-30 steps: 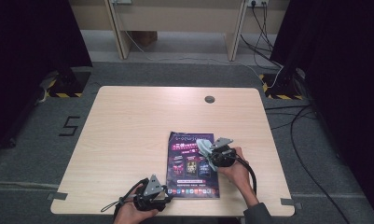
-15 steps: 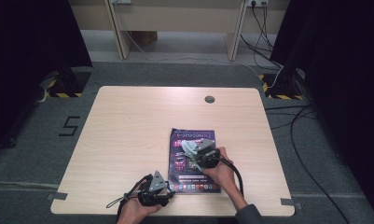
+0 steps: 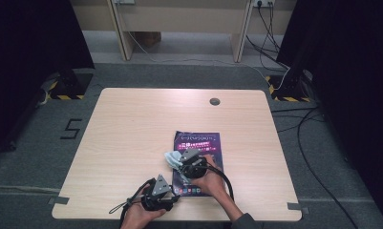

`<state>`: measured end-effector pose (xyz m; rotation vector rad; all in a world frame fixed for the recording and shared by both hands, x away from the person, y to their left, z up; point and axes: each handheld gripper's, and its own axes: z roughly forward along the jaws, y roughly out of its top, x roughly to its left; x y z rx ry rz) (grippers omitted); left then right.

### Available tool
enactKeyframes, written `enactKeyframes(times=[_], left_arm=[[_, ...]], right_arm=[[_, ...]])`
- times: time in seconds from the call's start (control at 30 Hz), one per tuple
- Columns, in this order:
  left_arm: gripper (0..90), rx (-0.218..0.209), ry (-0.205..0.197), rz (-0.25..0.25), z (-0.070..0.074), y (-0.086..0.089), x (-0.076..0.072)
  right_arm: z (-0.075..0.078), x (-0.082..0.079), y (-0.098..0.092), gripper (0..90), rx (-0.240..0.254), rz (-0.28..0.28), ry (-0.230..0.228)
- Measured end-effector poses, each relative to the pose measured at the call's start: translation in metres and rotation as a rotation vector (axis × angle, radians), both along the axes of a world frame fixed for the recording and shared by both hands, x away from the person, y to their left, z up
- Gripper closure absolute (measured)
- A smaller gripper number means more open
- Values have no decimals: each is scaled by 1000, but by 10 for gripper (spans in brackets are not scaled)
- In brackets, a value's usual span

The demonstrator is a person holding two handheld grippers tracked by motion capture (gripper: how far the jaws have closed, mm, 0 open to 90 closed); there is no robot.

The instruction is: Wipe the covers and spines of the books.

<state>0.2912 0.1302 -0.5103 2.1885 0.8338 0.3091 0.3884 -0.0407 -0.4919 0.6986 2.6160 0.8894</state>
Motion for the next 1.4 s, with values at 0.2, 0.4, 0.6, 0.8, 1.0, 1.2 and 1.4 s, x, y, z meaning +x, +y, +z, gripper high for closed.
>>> enactKeyframes(times=[0.2, 0.4, 0.6, 0.8, 1.0, 1.2, 1.4], left_arm=[[431, -43, 15, 11, 3, 7, -2], [322, -64, 26, 6, 8, 24, -5], [246, -32, 39, 43, 9, 40, 0], [222, 9, 21, 94, 10, 58, 5], [221, 12, 12, 166, 11, 74, 12], [222, 18, 21, 181, 10, 76, 14], [223, 26, 24, 198, 9, 77, 14]], right_arm=[[1, 4, -29, 759, -15, -53, -5], [4, 10, -83, 755, -45, -185, -14], [4, 16, -111, 753, -34, -271, -6], [4, 13, -102, 759, -61, -258, -27], [3, 8, -76, 758, -40, -189, -17], [2, 1, -39, 758, -28, -100, -12], [1, -11, -10, 759, -19, -34, -7]])
